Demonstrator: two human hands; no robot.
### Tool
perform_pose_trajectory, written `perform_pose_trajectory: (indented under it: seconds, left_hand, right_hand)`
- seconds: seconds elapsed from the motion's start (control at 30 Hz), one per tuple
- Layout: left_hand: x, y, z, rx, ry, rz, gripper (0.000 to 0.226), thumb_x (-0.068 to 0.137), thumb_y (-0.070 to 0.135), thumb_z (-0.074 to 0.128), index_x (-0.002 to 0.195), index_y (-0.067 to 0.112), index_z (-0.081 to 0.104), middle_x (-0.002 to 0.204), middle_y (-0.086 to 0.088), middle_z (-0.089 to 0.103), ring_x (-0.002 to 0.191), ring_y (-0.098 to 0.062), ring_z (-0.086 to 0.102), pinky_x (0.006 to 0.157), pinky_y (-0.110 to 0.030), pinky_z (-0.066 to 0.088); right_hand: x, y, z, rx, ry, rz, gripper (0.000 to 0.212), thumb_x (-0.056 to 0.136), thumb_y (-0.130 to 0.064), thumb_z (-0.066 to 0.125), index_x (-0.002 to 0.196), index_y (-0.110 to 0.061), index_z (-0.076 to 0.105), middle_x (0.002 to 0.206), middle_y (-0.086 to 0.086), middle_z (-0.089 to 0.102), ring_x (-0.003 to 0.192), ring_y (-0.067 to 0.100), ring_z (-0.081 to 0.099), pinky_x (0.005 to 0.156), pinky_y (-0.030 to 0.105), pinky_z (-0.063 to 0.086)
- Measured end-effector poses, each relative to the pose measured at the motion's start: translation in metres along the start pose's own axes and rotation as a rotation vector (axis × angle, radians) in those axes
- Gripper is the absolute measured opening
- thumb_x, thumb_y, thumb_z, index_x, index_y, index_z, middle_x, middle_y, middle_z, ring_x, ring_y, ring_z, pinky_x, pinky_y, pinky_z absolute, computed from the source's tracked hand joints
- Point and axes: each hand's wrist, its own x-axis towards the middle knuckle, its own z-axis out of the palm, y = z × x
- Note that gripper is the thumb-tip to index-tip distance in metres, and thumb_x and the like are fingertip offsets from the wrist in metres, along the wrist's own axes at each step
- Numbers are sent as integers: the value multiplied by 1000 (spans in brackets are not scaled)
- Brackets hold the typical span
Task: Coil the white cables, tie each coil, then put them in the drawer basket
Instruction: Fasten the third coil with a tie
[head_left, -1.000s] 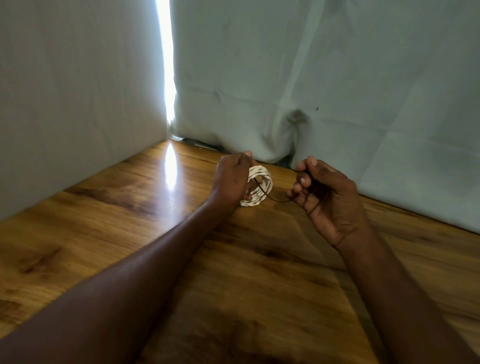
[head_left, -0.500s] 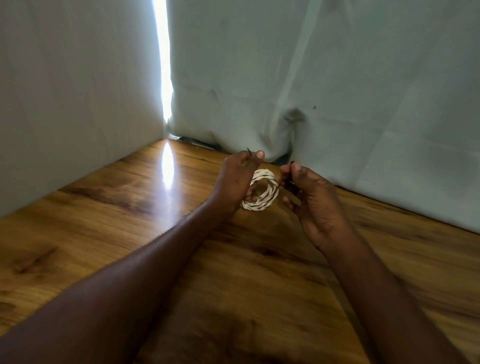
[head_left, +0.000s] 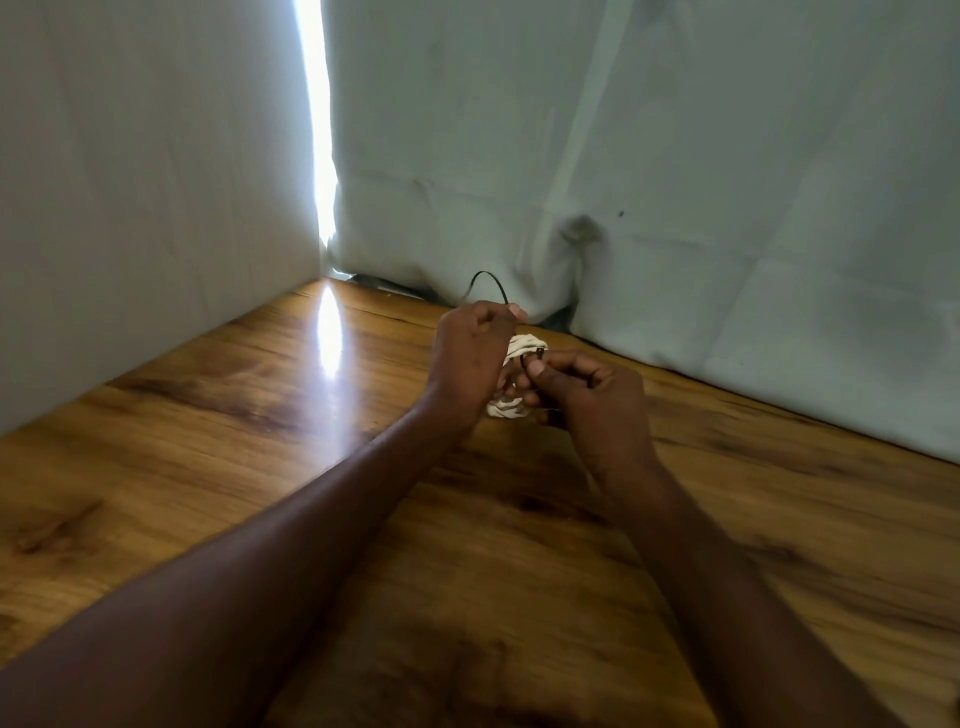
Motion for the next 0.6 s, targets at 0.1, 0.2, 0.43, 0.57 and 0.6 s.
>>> perform_pose_trajectory:
  seconds: [0.1, 0.2, 0.43, 0.57, 0.6]
  left_hand:
    - [-6, 6, 1, -36, -21, -45, 23, 102, 19, 58, 95, 10, 78, 67, -4, 71, 55, -15, 64, 52, -29, 52]
    - [-4, 6, -1, -34, 18, -38, 23, 99, 14, 58, 91, 11, 79, 71, 0, 73, 60, -13, 66, 57, -29, 52]
    - [2, 6, -18, -198, 82, -144, 21, 98, 5, 54, 89, -2, 71, 39, -5, 43, 32, -19, 40, 39, -24, 36]
    - [4, 7, -22, -213, 104, -158, 19, 98, 2, 54, 90, -7, 69, 38, -5, 41, 30, -16, 37, 38, -24, 36]
    - [5, 7, -22, -224, 98, -164, 19, 97, 2, 54, 91, -8, 68, 39, -5, 41, 30, -17, 37, 40, -25, 36]
  right_hand:
    - [0, 2, 1, -33, 7, -49, 8, 95, -10, 71, 99, -8, 79, 84, 8, 79, 75, 15, 75, 62, 24, 55]
    - [0, 1, 0, -59, -31, -124, 6, 93, -10, 74, 95, -12, 80, 86, 3, 80, 76, 11, 74, 63, 23, 54]
    - [1, -16, -16, 221, -119, -198, 4, 72, -12, 79, 75, -10, 78, 87, 12, 74, 89, 25, 71, 85, 34, 56]
    - [3, -26, -32, 484, -252, -95, 15, 55, -12, 78, 67, -5, 72, 71, 12, 65, 74, 26, 70, 77, 35, 59]
    - [4, -28, -36, 508, -292, -72, 14, 56, -14, 76, 66, -6, 71, 71, 12, 63, 74, 26, 67, 77, 36, 59]
